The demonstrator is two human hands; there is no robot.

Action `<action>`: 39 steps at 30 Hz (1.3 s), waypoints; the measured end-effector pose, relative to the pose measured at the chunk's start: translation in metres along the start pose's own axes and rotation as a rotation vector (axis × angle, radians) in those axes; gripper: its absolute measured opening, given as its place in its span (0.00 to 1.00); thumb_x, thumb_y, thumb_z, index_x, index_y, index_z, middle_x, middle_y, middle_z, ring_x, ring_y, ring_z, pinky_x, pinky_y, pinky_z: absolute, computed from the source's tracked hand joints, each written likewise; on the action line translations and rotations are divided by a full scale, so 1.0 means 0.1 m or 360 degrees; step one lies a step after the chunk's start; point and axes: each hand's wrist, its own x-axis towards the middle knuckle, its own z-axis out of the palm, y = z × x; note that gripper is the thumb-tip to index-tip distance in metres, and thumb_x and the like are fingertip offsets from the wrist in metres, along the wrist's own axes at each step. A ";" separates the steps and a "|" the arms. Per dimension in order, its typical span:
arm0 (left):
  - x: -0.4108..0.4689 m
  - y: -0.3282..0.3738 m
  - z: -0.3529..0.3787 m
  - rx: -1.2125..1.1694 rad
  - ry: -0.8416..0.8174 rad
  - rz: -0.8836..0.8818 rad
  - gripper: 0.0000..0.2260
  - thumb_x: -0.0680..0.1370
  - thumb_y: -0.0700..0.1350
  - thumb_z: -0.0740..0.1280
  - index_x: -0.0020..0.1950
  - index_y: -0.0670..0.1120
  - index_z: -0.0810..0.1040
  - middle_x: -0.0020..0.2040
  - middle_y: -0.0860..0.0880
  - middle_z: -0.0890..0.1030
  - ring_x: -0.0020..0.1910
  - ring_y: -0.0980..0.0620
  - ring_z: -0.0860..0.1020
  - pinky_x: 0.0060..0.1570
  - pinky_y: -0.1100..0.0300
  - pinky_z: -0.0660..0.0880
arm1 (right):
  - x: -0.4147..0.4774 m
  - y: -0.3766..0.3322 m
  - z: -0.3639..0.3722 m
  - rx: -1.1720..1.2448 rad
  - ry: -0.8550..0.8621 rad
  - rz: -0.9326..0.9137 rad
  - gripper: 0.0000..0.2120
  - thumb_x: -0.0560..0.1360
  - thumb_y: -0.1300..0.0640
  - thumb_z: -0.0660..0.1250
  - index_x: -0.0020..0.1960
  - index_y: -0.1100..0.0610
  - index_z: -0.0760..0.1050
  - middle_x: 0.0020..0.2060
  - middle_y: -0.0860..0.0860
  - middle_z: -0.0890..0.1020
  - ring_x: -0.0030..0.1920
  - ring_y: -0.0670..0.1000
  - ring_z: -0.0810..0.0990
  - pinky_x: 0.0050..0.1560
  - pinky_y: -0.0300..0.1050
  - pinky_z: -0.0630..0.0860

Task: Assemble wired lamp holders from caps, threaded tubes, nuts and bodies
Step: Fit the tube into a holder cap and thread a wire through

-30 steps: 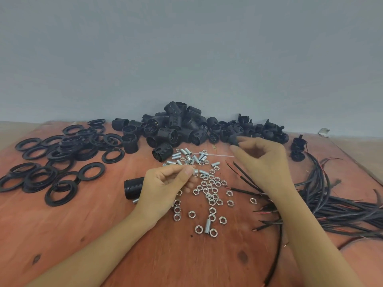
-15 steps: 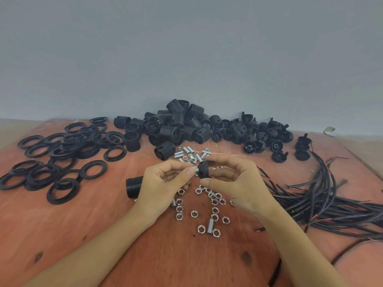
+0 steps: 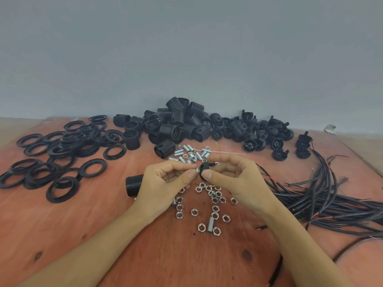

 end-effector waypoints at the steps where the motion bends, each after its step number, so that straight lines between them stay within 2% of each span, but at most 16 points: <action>1: 0.00 0.00 0.00 -0.0037 0.0009 -0.0043 0.06 0.69 0.44 0.73 0.44 0.46 0.85 0.39 0.44 0.85 0.37 0.51 0.82 0.37 0.64 0.78 | 0.00 0.00 0.00 0.0020 -0.0015 -0.0029 0.25 0.60 0.51 0.78 0.55 0.57 0.80 0.45 0.55 0.86 0.44 0.53 0.86 0.45 0.41 0.81; 3: 0.01 0.00 0.02 -0.0163 0.0053 -0.0169 0.05 0.69 0.46 0.73 0.42 0.47 0.86 0.37 0.45 0.85 0.35 0.53 0.82 0.36 0.65 0.78 | -0.02 -0.01 0.01 0.0073 -0.0051 -0.0066 0.24 0.60 0.56 0.79 0.55 0.55 0.80 0.48 0.55 0.86 0.45 0.53 0.85 0.47 0.44 0.82; 6: 0.01 0.00 0.02 -0.0228 0.0074 -0.0246 0.05 0.70 0.46 0.72 0.41 0.48 0.86 0.36 0.45 0.84 0.34 0.53 0.81 0.36 0.65 0.77 | -0.03 -0.02 0.02 0.0104 -0.0074 -0.0085 0.23 0.60 0.59 0.78 0.54 0.54 0.80 0.49 0.54 0.86 0.45 0.51 0.85 0.46 0.42 0.81; 10: 0.00 0.02 0.00 -0.0141 0.0033 -0.0171 0.05 0.69 0.46 0.73 0.42 0.48 0.86 0.37 0.43 0.85 0.35 0.51 0.81 0.36 0.65 0.78 | -0.03 -0.04 0.01 0.0015 -0.0029 -0.0037 0.24 0.61 0.55 0.78 0.55 0.58 0.81 0.47 0.54 0.86 0.46 0.54 0.86 0.47 0.43 0.82; 13: -0.01 0.03 0.00 -0.0026 -0.0010 -0.0029 0.04 0.69 0.44 0.73 0.42 0.50 0.86 0.40 0.41 0.85 0.37 0.48 0.82 0.38 0.63 0.80 | -0.03 -0.05 0.01 0.0019 0.0012 0.0040 0.22 0.61 0.51 0.77 0.52 0.58 0.82 0.42 0.55 0.87 0.42 0.52 0.86 0.39 0.38 0.80; 16: -0.01 0.04 -0.01 0.0026 -0.0033 0.0066 0.06 0.69 0.43 0.73 0.43 0.53 0.86 0.43 0.43 0.85 0.40 0.49 0.83 0.42 0.62 0.80 | -0.03 -0.06 0.01 0.0075 0.0016 0.0106 0.24 0.62 0.50 0.76 0.54 0.60 0.80 0.40 0.58 0.86 0.39 0.55 0.86 0.34 0.39 0.79; 19: 0.00 0.04 -0.02 0.0017 -0.0047 0.0053 0.05 0.70 0.43 0.73 0.43 0.52 0.86 0.41 0.44 0.85 0.38 0.50 0.83 0.40 0.63 0.80 | -0.03 -0.05 0.01 0.0086 -0.0019 0.0071 0.23 0.61 0.52 0.77 0.54 0.59 0.80 0.44 0.56 0.86 0.42 0.53 0.86 0.42 0.41 0.81; 21: 0.01 0.03 -0.01 -0.0091 -0.0010 -0.0059 0.03 0.70 0.45 0.73 0.42 0.49 0.86 0.37 0.45 0.85 0.35 0.52 0.82 0.37 0.64 0.78 | -0.03 -0.04 0.02 0.0117 -0.0048 0.0002 0.23 0.60 0.56 0.78 0.54 0.56 0.80 0.47 0.54 0.86 0.44 0.51 0.85 0.46 0.42 0.81; 24: 0.01 0.01 0.01 -0.0226 0.0048 -0.0214 0.04 0.69 0.46 0.72 0.41 0.47 0.86 0.35 0.45 0.84 0.34 0.53 0.81 0.36 0.65 0.77 | -0.03 -0.03 0.03 0.0163 -0.0077 -0.0060 0.22 0.59 0.60 0.78 0.52 0.54 0.81 0.49 0.54 0.86 0.45 0.49 0.85 0.46 0.42 0.81; 27: 0.02 0.02 0.00 -0.0101 0.0023 -0.0124 0.04 0.69 0.45 0.73 0.41 0.46 0.85 0.36 0.44 0.84 0.34 0.52 0.81 0.36 0.64 0.78 | -0.04 -0.04 0.02 0.0067 -0.0059 -0.0070 0.21 0.59 0.60 0.78 0.52 0.53 0.82 0.47 0.54 0.86 0.43 0.49 0.85 0.45 0.42 0.81; 31: 0.01 0.03 -0.04 0.0038 -0.0037 0.0045 0.05 0.70 0.43 0.73 0.44 0.47 0.85 0.41 0.44 0.86 0.38 0.49 0.83 0.41 0.61 0.80 | -0.04 -0.06 0.01 -0.0005 -0.0050 0.0005 0.18 0.62 0.54 0.76 0.51 0.57 0.83 0.43 0.55 0.87 0.40 0.51 0.85 0.40 0.39 0.81; 34: 0.01 0.04 -0.04 0.0070 -0.0097 0.0120 0.05 0.69 0.45 0.75 0.44 0.52 0.86 0.43 0.46 0.86 0.42 0.50 0.84 0.45 0.60 0.81 | -0.05 -0.10 0.06 0.0005 -0.0032 0.0147 0.19 0.65 0.44 0.72 0.42 0.60 0.84 0.36 0.59 0.85 0.31 0.52 0.84 0.28 0.38 0.77; 36: 0.00 0.04 -0.03 0.0083 -0.0129 0.0132 0.06 0.68 0.48 0.74 0.44 0.54 0.87 0.42 0.49 0.86 0.41 0.53 0.83 0.43 0.62 0.80 | -0.05 -0.09 0.10 -0.0082 -0.0002 0.0283 0.26 0.68 0.36 0.64 0.32 0.60 0.79 0.30 0.62 0.83 0.25 0.54 0.81 0.21 0.37 0.72; 37: 0.00 0.03 -0.01 0.0075 -0.0136 0.0124 0.06 0.68 0.48 0.74 0.44 0.54 0.87 0.41 0.49 0.86 0.39 0.54 0.83 0.42 0.63 0.79 | -0.05 -0.09 0.12 -0.0133 0.0018 0.0343 0.31 0.69 0.32 0.59 0.30 0.61 0.75 0.27 0.63 0.81 0.22 0.55 0.79 0.20 0.36 0.69; 39: -0.01 0.02 0.01 0.0039 -0.0110 0.0108 0.05 0.69 0.44 0.74 0.43 0.51 0.86 0.41 0.49 0.86 0.38 0.55 0.83 0.40 0.64 0.79 | -0.04 -0.06 0.15 -0.0147 0.0059 0.0382 0.38 0.67 0.27 0.51 0.33 0.63 0.73 0.26 0.61 0.81 0.22 0.55 0.79 0.20 0.35 0.68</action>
